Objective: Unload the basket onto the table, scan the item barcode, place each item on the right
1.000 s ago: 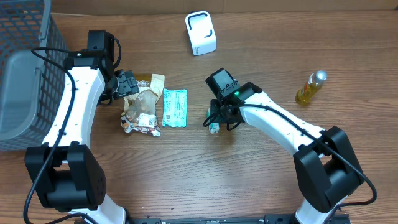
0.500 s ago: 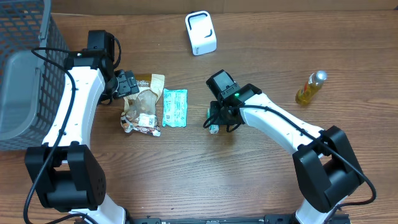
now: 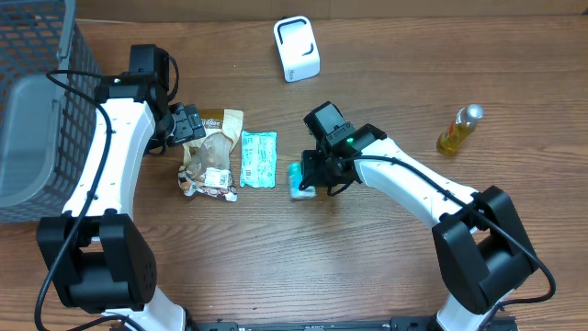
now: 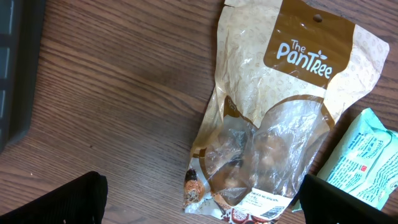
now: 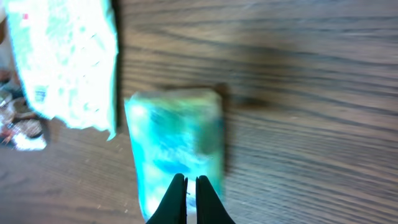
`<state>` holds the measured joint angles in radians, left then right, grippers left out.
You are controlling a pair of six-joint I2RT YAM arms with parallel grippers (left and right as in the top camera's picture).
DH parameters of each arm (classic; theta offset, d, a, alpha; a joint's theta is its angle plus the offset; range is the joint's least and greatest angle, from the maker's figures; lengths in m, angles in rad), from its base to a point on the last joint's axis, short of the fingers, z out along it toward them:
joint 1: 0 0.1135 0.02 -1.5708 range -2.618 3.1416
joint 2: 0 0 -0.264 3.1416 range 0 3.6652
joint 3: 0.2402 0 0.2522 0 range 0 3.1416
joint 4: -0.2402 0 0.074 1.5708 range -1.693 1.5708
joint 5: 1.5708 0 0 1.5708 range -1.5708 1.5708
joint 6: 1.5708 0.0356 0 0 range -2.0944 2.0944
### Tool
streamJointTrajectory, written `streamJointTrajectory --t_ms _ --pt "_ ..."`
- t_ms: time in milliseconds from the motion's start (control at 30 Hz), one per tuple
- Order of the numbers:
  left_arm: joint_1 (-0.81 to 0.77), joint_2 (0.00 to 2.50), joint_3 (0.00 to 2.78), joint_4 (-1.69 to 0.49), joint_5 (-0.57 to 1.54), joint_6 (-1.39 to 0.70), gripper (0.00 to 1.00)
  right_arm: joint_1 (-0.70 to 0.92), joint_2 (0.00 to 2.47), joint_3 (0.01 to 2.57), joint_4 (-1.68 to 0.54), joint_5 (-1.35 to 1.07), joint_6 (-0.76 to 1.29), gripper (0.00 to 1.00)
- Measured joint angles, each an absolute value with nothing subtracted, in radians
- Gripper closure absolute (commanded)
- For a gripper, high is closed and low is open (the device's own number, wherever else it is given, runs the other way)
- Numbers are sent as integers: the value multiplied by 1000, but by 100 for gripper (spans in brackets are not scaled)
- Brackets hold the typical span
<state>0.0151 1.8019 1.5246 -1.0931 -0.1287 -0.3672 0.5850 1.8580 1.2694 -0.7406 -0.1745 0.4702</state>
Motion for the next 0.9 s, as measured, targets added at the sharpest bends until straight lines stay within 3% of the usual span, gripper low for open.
streamJointTrajectory --t_ms 33,100,133,367,500,533,700,900 --pt "15 1802 1525 -1093 -129 -367 0 585 1858 1269 -740 -182 467 89" --pt "15 1802 1525 -1093 -129 -367 1 585 1858 1269 -734 -196 452 51" --pt "15 1802 1525 -1093 -129 -367 0 585 1858 1269 -726 -199 451 41" --pt "15 1802 1525 -1093 -128 -367 0 585 1858 1269 -717 -194 435 25" --pt "15 1802 1525 -1093 -129 -367 1 585 1858 1269 -718 -194 436 28" --pt "15 1802 1525 -1093 -129 -367 0 585 1858 1269 -718 -194 435 35" --pt "15 1802 1525 -1093 -129 -367 0 585 1858 1269 -718 -179 431 54" --pt "15 1802 1525 -1093 -129 -367 0 585 1858 1269 -717 -176 436 63"
